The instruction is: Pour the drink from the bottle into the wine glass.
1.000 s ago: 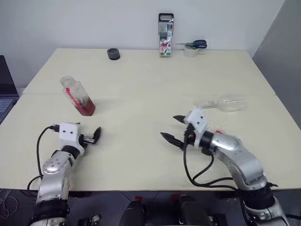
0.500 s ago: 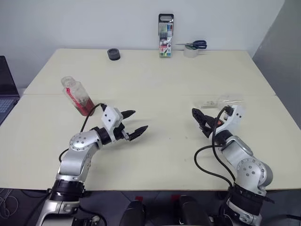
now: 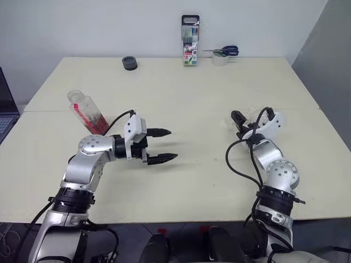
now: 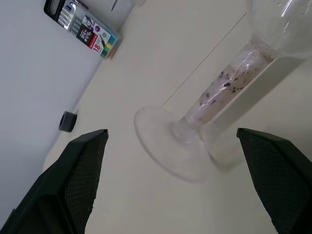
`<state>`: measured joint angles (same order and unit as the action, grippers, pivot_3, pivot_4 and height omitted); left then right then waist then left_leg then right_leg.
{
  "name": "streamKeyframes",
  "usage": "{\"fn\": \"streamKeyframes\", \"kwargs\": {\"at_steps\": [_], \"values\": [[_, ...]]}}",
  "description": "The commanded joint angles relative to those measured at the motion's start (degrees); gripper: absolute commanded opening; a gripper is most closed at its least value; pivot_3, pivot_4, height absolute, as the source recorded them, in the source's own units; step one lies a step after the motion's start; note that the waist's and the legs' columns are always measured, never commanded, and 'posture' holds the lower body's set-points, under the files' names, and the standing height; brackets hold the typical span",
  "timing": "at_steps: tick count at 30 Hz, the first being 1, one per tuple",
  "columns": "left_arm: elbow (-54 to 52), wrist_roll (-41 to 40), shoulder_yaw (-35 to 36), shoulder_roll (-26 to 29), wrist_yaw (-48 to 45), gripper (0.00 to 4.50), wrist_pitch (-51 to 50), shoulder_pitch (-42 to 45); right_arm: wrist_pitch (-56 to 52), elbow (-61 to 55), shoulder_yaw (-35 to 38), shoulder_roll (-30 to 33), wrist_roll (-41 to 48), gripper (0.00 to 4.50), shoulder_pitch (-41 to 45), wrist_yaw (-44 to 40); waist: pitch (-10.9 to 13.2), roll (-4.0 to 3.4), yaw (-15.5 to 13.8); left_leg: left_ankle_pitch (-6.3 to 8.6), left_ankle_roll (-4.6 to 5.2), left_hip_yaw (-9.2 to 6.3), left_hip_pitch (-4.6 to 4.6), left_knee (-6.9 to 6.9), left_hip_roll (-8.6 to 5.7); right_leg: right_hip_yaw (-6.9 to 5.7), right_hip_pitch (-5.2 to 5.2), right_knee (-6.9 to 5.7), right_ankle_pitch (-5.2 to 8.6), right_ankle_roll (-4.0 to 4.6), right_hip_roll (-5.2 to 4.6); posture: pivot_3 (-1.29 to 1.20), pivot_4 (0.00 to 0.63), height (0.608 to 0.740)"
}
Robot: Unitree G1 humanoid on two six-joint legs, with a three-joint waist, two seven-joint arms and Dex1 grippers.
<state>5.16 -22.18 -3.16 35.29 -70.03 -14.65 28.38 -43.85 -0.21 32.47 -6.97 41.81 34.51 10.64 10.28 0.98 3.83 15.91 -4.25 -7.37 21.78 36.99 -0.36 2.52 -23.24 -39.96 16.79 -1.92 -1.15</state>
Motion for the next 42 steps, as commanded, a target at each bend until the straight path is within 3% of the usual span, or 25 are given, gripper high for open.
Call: {"fn": "streamKeyframes", "kwargs": {"at_steps": [1,20,23,33,38,42], "values": [[-0.5,-0.1,0.1,0.4,-0.7,4.47,0.1,1.1,3.8,1.7,0.8,0.6,1.8,4.50,2.5,1.4,0.0,-0.01,0.0,0.00,0.00,0.00,0.00,0.00,0.00,0.00,-0.01,0.00,0.00,0.00,0.00,0.00,0.150,0.740],[-1.3,-0.4,0.8,1.3,-2.1,4.47,-0.4,0.3,17.8,24.2,5.9,4.8,6.7,4.50,11.9,0.5,0.1,-0.14,0.5,0.00,0.01,0.01,0.01,-0.01,0.00,0.02,-0.01,0.00,0.00,0.00,0.00,0.00,0.150,0.740],[-1.7,-0.4,0.8,1.4,-1.9,4.50,-0.5,0.2,17.8,24.7,6.3,4.5,8.6,3.92,12.0,0.3,0.1,-0.14,0.8,0.00,0.01,0.01,0.01,-0.01,0.00,0.02,-0.01,-0.01,0.00,0.00,0.00,0.00,0.150,0.740],[-2.4,-0.3,0.7,1.2,-1.4,4.50,-1.3,0.2,15.4,25.6,5.9,4.4,12.5,0.39,11.8,0.4,0.1,-0.22,1.0,0.00,0.01,0.01,0.01,-0.01,0.01,0.03,-0.01,-0.01,0.00,0.00,0.00,0.00,0.150,0.740],[-2.3,-0.1,0.9,1.3,-1.0,4.50,-0.9,-0.3,13.4,21.4,0.3,6.2,9.0,0.22,9.3,-2.8,0.1,-0.24,1.0,0.00,0.01,0.01,0.03,-0.01,-0.01,0.04,0.00,0.00,0.00,0.00,-0.01,0.00,0.150,0.740],[-3.0,-0.1,1.2,1.5,-0.3,4.50,-1.0,-1.6,18.4,15.5,-18.6,12.4,-9.3,0.22,2.0,-12.0,0.1,-0.29,1.0,0.00,0.01,0.01,0.03,-0.02,-0.03,0.06,-0.01,0.02,0.00,0.00,-0.01,0.00,0.150,0.740]]}}
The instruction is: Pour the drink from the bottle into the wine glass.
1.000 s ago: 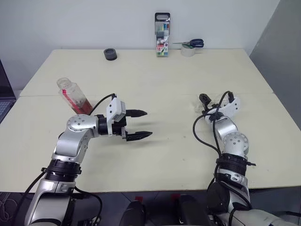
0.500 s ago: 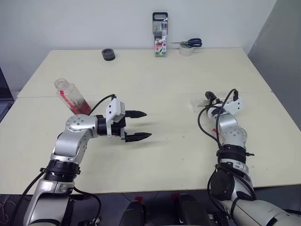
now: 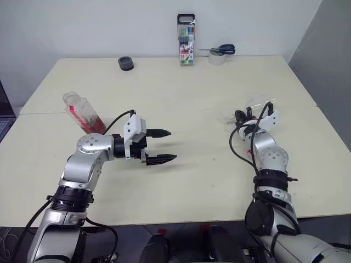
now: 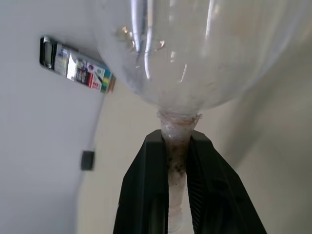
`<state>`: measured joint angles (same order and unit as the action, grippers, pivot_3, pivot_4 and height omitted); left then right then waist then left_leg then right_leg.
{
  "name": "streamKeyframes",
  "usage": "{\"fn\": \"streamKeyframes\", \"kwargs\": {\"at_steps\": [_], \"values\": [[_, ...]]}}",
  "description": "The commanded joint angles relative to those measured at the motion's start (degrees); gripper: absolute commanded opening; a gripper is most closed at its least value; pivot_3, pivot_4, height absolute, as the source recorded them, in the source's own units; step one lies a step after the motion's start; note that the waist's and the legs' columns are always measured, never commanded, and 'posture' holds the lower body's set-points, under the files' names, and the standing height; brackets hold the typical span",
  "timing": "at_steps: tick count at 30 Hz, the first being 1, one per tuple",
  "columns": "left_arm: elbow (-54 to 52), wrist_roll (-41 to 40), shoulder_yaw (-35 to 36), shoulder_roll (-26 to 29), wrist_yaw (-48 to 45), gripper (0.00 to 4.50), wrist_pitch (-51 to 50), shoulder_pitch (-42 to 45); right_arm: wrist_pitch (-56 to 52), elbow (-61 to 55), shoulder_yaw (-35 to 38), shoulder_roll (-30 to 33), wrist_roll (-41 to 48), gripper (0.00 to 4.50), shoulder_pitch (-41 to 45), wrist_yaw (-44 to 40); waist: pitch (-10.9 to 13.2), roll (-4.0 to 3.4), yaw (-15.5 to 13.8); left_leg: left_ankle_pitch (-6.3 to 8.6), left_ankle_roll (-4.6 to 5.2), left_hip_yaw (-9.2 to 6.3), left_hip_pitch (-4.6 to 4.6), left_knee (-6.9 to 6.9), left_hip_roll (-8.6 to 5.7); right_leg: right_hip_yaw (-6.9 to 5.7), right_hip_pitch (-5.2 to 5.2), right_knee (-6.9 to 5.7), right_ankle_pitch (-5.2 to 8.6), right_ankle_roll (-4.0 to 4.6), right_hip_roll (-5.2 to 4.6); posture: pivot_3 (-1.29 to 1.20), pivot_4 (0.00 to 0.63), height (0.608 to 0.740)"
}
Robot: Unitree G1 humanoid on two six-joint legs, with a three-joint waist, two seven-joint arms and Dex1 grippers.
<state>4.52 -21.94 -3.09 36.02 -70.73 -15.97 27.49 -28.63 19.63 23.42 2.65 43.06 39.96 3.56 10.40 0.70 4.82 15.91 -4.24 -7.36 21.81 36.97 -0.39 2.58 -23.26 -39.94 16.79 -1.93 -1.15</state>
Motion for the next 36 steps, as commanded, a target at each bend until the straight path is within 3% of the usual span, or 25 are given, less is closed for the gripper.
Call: {"fn": "streamKeyframes", "kwargs": {"at_steps": [1,5,8,13,19,23,29,36], "values": [[-2.6,-0.4,1.1,0.9,0.5,4.50,0.3,-1.2,4.7,-5.1,-13.1,4.1,-13.8,0.22,-5.0,-6.6,0.0,0.00,0.0,0.00,0.00,-0.03,-0.01,0.00,0.00,-0.02,0.01,0.01,0.00,-0.01,0.00,0.00,0.150,0.740],[-3.9,-0.2,1.7,1.5,1.6,4.50,0.4,-3.6,12.1,-7.4,-24.9,7.6,-26.5,0.22,-11.6,-10.9,0.0,0.03,-0.1,0.00,0.00,-0.06,-0.02,0.02,0.00,-0.04,0.04,0.02,0.01,-0.01,0.00,0.00,0.150,0.740],[-5.3,-0.3,2.3,2.1,2.8,4.50,0.2,-6.0,15.6,-8.0,-29.7,8.5,-32.2,0.20,-15.2,-12.7,-0.1,0.07,-0.1,0.00,0.00,-0.08,-0.03,0.03,0.01,-0.05,0.06,0.03,0.01,-0.01,0.00,0.00,0.150,0.740],[-6.9,-0.7,4.1,2.6,5.1,4.50,-0.1,-10.0,18.0,-6.4,-30.9,7.6,-35.7,0.20,-17.0,-14.5,-0.2,0.20,-0.2,0.00,-0.01,-0.10,-0.06,0.02,0.04,-0.07,0.08,0.03,0.01,-0.01,0.00,0.00,0.150,0.740],[-7.0,-0.4,8.1,3.0,10.1,4.50,0.0,-12.6,23.8,-4.7,-29.9,6.7,-35.7,0.20,-10.6,-19.4,-0.2,0.23,-0.1,0.00,-0.01,-0.05,-0.10,0.03,0.06,-0.04,0.09,0.03,0.01,-0.01,0.00,0.00,0.150,0.740],[-9.9,-1.2,11.7,4.8,13.4,4.50,-2.8,-14.9,24.0,-2.8,-29.8,2.7,-32.9,0.20,-4.3,-23.8,-0.1,0.18,0.4,0.00,-0.01,-0.04,-0.10,-0.03,0.16,-0.03,0.00,0.00,0.01,0.00,0.08,0.00,0.150,0.740],[-16.6,-4.0,18.4,8.0,17.8,4.50,-9.2,-18.8,31.3,12.7,-32.8,-4.3,-37.0,0.20,6.3,-28.1,-0.1,0.12,0.3,0.00,-0.01,-0.07,-0.04,-0.04,0.15,-0.09,-0.08,0.00,0.01,0.03,0.05,0.00,0.150,0.740],[-21.2,-6.3,22.2,8.4,22.8,4.50,-14.7,-19.0,39.2,25.6,-33.4,-6.1,-40.6,0.20,10.7,-29.0,0.0,0.17,-1.0,-0.01,-0.02,-0.17,0.02,0.02,-0.06,-0.11,0.03,0.08,0.01,0.02,-0.12,0.00,0.150,0.740]]}}
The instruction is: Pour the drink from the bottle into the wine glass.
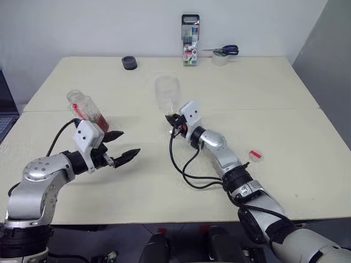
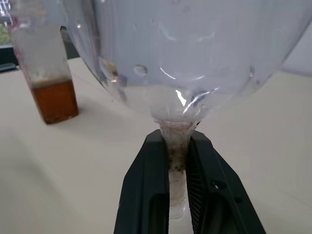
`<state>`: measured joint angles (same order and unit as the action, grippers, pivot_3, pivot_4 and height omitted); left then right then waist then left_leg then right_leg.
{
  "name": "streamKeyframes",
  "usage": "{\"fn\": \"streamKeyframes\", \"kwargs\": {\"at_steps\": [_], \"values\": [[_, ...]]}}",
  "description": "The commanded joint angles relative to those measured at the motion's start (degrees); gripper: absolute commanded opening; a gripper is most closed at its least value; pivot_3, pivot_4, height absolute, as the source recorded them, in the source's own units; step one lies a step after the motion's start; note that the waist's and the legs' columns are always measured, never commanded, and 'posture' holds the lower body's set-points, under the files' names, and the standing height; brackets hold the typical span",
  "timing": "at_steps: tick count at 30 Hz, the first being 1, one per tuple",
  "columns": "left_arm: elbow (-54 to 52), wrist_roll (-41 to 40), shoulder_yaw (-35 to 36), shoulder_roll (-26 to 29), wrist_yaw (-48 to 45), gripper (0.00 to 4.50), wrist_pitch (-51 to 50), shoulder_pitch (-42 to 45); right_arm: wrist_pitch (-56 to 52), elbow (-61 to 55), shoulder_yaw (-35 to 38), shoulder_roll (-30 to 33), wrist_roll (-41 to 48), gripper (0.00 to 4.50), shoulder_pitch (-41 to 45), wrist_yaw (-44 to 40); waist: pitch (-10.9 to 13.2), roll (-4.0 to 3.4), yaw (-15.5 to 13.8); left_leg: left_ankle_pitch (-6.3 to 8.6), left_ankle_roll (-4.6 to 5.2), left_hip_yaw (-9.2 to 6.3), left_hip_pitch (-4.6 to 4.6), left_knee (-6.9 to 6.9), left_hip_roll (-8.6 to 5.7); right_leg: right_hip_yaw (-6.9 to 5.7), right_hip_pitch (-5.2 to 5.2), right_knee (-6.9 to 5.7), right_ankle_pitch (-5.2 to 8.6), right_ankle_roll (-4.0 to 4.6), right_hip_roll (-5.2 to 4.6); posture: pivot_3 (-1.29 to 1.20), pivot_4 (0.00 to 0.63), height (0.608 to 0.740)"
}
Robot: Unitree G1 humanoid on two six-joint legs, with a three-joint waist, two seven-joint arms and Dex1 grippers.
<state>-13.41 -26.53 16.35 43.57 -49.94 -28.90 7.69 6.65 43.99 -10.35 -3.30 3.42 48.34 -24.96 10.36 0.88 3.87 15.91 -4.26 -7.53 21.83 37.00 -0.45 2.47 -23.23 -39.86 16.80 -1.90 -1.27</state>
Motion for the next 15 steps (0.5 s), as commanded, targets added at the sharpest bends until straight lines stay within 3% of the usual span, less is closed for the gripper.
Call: {"fn": "streamKeyframes", "kwargs": {"at_steps": [1,15], "values": [[-3.7,-2.0,3.3,0.9,3.0,4.50,-2.6,1.1,4.5,2.2,0.3,-0.2,-1.4,0.20,2.5,-0.6,0.0,0.00,0.0,0.00,0.00,0.01,0.00,-0.01,0.01,0.00,-0.01,0.00,0.00,0.00,0.01,0.00,0.150,0.740],[-11.8,-6.3,7.3,2.9,5.7,4.50,-8.3,-0.3,7.7,9.4,1.3,-0.7,-3.1,0.20,3.1,-0.8,0.0,0.00,0.9,-0.01,-0.01,0.05,-0.06,-0.04,0.11,0.01,-0.03,-0.06,0.00,0.01,0.10,0.00,0.150,0.740]]}}
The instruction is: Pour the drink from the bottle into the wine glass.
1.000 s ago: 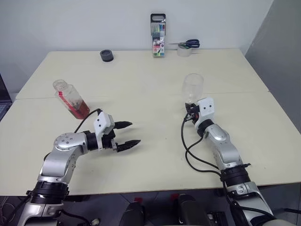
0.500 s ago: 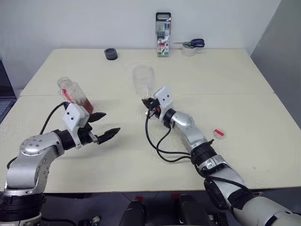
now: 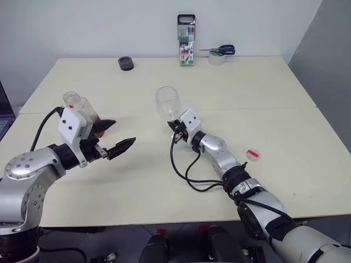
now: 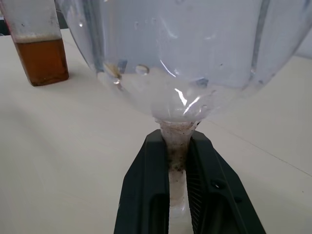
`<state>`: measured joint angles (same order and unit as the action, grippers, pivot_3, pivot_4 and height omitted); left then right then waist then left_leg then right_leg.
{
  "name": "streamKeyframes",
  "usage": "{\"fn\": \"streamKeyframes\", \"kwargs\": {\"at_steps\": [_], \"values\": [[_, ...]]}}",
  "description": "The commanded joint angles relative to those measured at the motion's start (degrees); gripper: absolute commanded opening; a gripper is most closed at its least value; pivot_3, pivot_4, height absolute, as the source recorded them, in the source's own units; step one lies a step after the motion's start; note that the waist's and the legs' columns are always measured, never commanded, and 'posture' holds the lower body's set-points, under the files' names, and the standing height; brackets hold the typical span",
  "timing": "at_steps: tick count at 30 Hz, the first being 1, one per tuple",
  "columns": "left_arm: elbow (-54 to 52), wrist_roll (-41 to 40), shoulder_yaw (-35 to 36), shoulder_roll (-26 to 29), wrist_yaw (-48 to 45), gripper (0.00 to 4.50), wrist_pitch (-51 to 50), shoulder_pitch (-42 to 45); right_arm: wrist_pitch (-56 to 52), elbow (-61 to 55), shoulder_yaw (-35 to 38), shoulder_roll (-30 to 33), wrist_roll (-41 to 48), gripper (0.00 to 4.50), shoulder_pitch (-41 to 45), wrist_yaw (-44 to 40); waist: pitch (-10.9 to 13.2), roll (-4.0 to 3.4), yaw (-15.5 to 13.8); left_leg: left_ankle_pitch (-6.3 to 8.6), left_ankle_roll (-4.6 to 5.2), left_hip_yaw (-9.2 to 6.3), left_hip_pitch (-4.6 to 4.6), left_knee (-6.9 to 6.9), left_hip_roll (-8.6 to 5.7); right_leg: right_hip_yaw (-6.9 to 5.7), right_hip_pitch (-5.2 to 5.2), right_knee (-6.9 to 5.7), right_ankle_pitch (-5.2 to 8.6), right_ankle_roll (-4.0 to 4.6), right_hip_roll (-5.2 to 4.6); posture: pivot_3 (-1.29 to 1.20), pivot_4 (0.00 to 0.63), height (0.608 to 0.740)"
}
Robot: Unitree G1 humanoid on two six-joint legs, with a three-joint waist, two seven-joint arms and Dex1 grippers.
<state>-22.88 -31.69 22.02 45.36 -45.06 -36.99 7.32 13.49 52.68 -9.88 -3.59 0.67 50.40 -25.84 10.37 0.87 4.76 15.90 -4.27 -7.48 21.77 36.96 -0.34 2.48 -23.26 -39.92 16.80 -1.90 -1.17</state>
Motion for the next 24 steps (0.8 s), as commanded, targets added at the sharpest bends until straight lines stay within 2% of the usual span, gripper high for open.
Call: {"fn": "streamKeyframes", "kwargs": {"at_steps": [1,6,10,12,13,18,19,24], "values": [[-2.6,-1.2,1.6,1.1,0.9,4.50,-0.4,0.2,0.9,0.8,1.0,-0.5,-0.3,0.20,1.1,-0.1,0.0,0.00,0.0,0.00,0.00,0.00,0.00,0.00,0.00,0.00,0.00,0.00,0.00,0.00,0.00,0.00,0.150,0.740],[1.8,-0.2,1.6,1.3,-1.0,4.50,3.1,1.5,0.9,0.5,1.3,-0.8,-0.1,0.20,0.8,-0.9,0.0,0.00,0.0,0.00,0.00,0.00,-0.01,0.00,0.00,0.00,0.00,-0.01,0.00,0.00,0.01,0.00,0.150,0.740],[2.8,-0.4,1.5,0.9,-1.6,4.50,5.1,2.2,0.9,-0.4,1.5,-0.9,0.1,1.41,0.5,-1.3,0.0,0.00,0.0,0.00,0.00,0.01,0.00,0.00,0.00,0.00,0.00,0.01,0.00,0.00,0.01,0.00,0.150,0.740],[3.3,-0.1,1.3,0.9,-1.7,4.50,6.1,2.4,0.6,-1.0,1.4,-1.0,0.2,2.21,0.2,-1.7,0.0,0.00,0.0,0.00,0.00,0.00,0.01,0.00,0.00,-0.01,0.00,0.01,0.00,0.00,0.00,0.00,0.150,0.740],[3.4,0.0,1.3,0.8,-1.8,4.50,6.5,2.5,0.6,-1.3,1.3,-1.0,0.2,2.45,0.1,-1.8,0.0,0.00,0.0,0.00,0.00,0.01,0.01,0.00,0.00,-0.01,0.00,0.01,0.00,0.00,0.00,0.00,0.150,0.740],[4.2,0.1,1.1,0.6,-2.0,4.50,8.0,2.5,0.2,-2.1,1.3,-1.2,0.3,4.24,-0.3,-2.5,0.0,0.00,0.0,0.00,-0.01,0.00,0.00,0.00,0.00,-0.01,-0.01,0.00,0.00,0.00,0.01,0.00,0.150,0.740],[4.4,0.1,1.0,0.5,-2.0,4.50,8.3,2.6,0.0,-2.3,1.3,-1.2,0.3,4.46,-0.4,-2.5,0.0,0.00,0.0,0.00,0.00,0.01,0.00,0.00,0.00,0.00,-0.01,0.00,0.00,0.00,0.00,0.00,0.150,0.740],[5.1,-0.4,0.9,-0.2,-1.9,4.50,9.8,3.1,-0.5,-3.2,1.3,-1.3,0.3,4.46,-0.7,-3.0,0.0,0.00,0.0,0.00,0.00,0.01,0.00,0.00,0.00,0.00,-0.01,0.00,0.00,0.00,0.00,0.00,0.150,0.740]]}}
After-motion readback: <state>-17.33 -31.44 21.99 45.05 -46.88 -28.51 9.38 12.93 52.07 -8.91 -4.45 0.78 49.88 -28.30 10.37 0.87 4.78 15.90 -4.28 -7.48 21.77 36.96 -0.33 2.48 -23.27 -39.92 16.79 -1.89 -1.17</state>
